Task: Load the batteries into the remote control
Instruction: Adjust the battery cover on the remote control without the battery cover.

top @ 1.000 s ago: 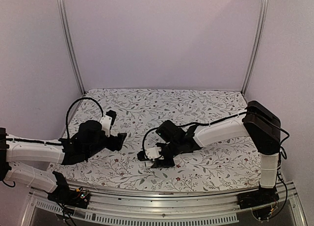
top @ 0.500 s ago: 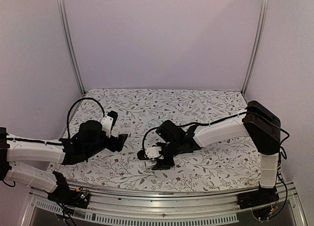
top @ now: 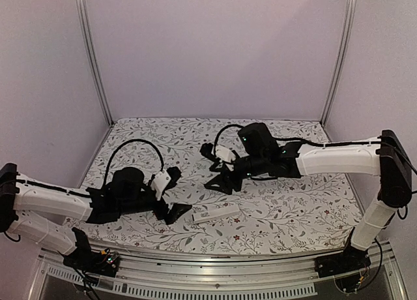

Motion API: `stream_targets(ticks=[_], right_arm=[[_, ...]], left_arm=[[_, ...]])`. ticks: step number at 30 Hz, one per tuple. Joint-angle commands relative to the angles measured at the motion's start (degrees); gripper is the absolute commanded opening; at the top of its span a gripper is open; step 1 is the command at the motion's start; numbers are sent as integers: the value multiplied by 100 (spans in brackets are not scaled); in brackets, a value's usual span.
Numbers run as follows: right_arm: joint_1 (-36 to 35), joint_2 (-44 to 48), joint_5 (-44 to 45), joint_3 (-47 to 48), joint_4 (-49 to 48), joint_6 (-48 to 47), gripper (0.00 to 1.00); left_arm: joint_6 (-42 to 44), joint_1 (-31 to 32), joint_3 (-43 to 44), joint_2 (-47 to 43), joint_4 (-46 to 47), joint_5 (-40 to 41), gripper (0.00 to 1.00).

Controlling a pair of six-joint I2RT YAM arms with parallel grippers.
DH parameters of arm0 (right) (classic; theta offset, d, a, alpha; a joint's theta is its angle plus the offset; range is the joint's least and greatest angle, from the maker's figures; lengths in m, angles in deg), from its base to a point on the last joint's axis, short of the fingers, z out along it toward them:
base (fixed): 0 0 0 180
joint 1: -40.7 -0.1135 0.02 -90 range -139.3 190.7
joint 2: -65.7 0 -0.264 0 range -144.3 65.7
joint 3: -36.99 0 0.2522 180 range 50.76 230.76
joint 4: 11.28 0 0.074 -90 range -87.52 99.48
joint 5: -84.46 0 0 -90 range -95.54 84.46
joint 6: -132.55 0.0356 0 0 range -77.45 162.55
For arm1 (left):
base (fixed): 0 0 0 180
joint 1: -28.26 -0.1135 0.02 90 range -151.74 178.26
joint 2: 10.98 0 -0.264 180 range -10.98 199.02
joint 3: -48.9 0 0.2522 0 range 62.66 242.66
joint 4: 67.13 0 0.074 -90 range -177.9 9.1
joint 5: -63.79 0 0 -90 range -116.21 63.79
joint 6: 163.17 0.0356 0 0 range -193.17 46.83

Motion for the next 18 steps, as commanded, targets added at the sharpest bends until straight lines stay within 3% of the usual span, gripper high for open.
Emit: stream_targets(ticks=[1,7,18], right_arm=[[511,207,780,-146,471,2178,65],[565,239,1355,-434,895,3296,65],[572,138,1130,-900,1166,4322,64]], left_arm=[[604,261,152,517,-133,-839,100],[1168,263,618,1421,-532,-1090,100],[1490,128,1240,2179,-870,-1345,93]])
